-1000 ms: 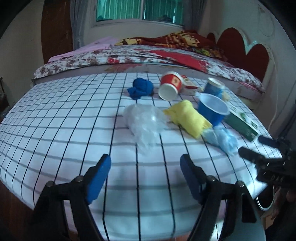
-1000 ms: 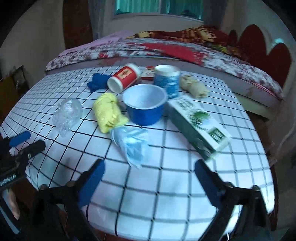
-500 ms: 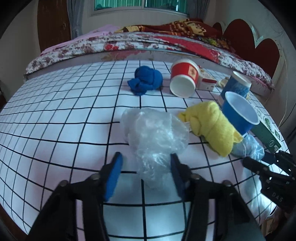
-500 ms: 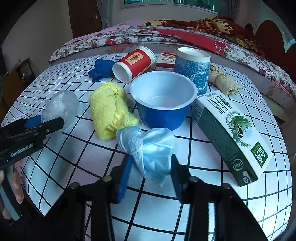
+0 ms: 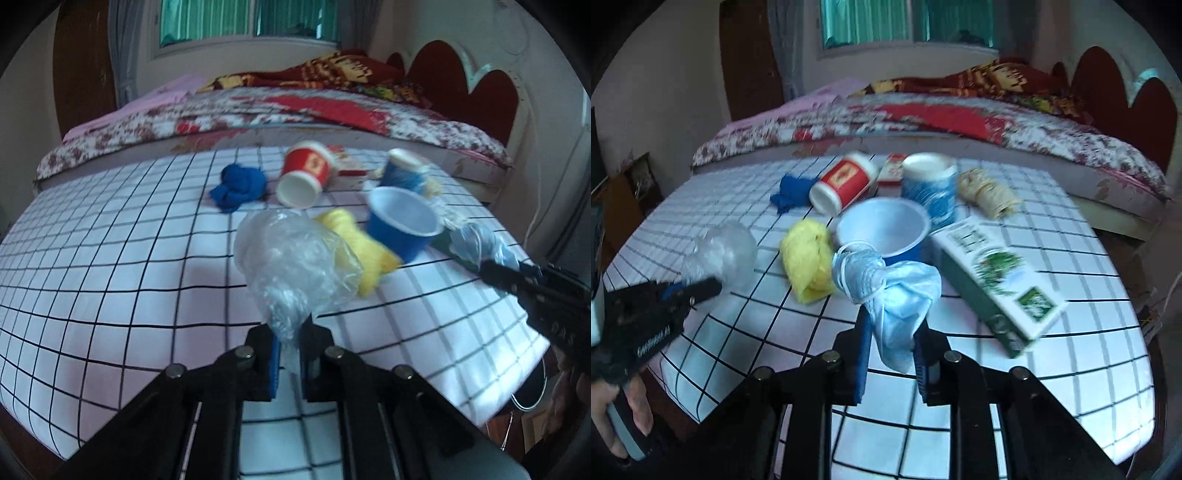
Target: Collect trash
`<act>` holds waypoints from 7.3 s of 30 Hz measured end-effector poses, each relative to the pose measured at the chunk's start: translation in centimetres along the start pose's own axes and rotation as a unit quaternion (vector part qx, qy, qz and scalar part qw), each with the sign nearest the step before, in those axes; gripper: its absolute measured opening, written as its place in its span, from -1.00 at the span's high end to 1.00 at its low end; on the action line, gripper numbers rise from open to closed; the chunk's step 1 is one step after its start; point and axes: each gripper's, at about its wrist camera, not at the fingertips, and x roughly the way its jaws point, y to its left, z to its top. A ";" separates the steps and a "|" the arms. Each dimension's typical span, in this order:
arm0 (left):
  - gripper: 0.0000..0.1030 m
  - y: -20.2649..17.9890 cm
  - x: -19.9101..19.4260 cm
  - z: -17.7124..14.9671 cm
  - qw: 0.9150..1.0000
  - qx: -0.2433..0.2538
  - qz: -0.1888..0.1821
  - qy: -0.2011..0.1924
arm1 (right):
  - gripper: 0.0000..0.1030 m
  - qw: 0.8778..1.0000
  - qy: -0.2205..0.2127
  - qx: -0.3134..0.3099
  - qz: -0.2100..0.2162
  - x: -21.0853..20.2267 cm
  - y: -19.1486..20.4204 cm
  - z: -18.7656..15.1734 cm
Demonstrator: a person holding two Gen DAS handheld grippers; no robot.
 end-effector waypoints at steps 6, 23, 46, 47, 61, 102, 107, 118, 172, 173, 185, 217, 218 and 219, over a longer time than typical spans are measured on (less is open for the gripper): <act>0.83 -3.6 -2.2 0.2 0.999 0.025 -0.027 -0.022 | 0.57 1.000 -0.021 0.015 -0.017 -3.6 -2.2 -0.6; 0.84 -14.8 -4.6 -0.5 0.986 0.110 -0.115 -0.042 | 0.57 0.991 -0.035 0.086 -0.091 -11.2 -11.1 -5.7; 0.84 -32.8 -6.3 -5.6 0.944 0.222 -0.242 -0.007 | 0.57 0.960 -0.013 0.195 -0.202 -20.6 -24.4 -17.0; 0.84 -33.8 -6.2 -6.2 0.941 0.228 -0.250 0.000 | 0.57 0.958 -0.009 0.200 -0.205 -21.0 -25.2 -17.9; 0.84 -42.0 0.6 -12.0 0.916 0.260 -0.284 0.115 | 0.57 0.951 0.065 0.212 -0.215 -19.2 -32.3 -25.5; -0.93 -41.0 -0.8 -12.3 0.941 0.233 -0.227 0.096 | -0.98 0.944 0.123 0.197 -0.236 -18.1 -34.9 -28.0; -0.94 -39.3 -2.8 -10.8 0.945 0.218 -0.233 0.074 | -0.98 0.947 0.104 0.193 -0.237 -19.5 -32.4 -26.0; -0.94 -33.8 -4.9 -8.0 0.959 0.184 -0.214 0.034 | -0.98 0.958 0.071 0.163 -0.225 -19.4 -27.5 -20.9; -0.54 -3.7 7.9 3.0 0.997 -0.059 0.012 0.051 | -0.37 0.983 0.089 0.098 -0.130 6.7 -7.9 -0.2; -0.45 -3.6 8.1 3.0 0.997 -0.060 0.013 0.056 | -0.37 0.983 0.085 0.097 -0.128 6.6 -7.8 -0.3; 0.77 -2.0 6.5 1.5 0.997 -0.063 -0.022 0.048 | -0.13 0.992 0.063 0.069 -0.083 4.9 -8.1 -1.6; 0.90 -12.8 -3.8 -1.6 0.994 0.049 -0.101 -0.011 | -0.10 0.988 -0.019 0.103 -0.113 -9.9 -11.4 -6.2; 0.91 -13.0 -3.8 -1.8 0.993 0.047 -0.104 -0.008 | -0.10 0.988 -0.019 0.105 -0.115 -10.1 -11.6 -6.4; 0.91 -13.0 -3.7 -1.8 0.993 0.043 -0.112 -0.007 | -0.10 0.987 -0.019 0.106 -0.117 -10.4 -11.8 -6.6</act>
